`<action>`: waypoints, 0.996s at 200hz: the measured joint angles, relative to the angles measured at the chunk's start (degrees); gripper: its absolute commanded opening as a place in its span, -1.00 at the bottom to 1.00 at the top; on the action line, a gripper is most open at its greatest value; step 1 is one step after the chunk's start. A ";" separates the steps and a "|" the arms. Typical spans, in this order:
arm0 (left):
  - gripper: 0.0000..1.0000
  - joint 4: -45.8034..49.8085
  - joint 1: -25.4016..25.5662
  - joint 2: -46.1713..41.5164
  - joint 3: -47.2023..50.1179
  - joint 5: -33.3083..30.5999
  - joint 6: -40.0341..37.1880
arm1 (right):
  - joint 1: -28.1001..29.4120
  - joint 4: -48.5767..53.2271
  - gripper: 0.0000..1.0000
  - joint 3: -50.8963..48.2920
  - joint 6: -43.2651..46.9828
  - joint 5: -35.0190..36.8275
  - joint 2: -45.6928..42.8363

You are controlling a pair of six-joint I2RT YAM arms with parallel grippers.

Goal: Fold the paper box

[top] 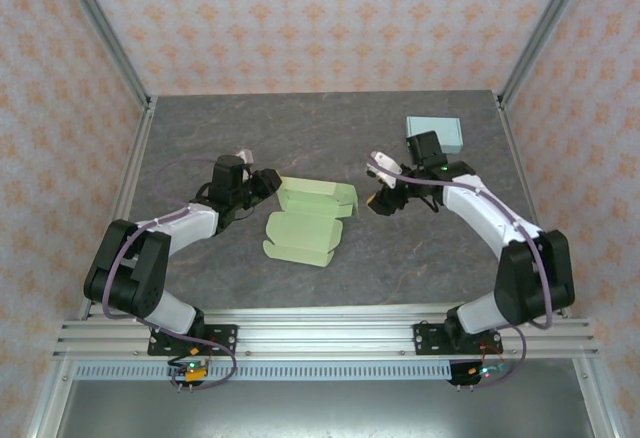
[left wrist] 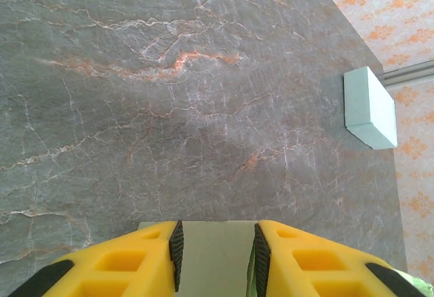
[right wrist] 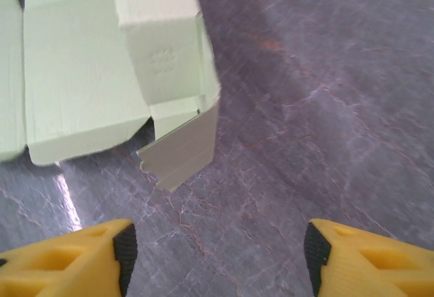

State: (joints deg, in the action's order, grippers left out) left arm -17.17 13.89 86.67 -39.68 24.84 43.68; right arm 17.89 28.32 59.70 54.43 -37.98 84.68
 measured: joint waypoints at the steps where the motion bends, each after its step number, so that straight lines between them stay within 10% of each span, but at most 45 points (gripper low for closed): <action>1: -0.31 0.00 0.00 0.00 0.00 0.00 0.00 | 0.13 -0.42 0.24 -0.15 0.22 0.00 0.22; 122: -0.31 -0.31 0.39 -0.02 0.00 -3.13 0.02 | 11.61 -18.64 -0.02 -3.37 9.29 5.18 8.85; 199: -0.33 1.11 2.10 -1.14 0.02 -4.81 -0.17 | 7.80 -23.93 0.26 -11.78 3.30 1.46 2.34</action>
State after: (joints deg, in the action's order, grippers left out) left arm -16.05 15.99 85.54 -39.66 20.03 43.51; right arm 25.69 4.38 47.92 57.74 -36.51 87.02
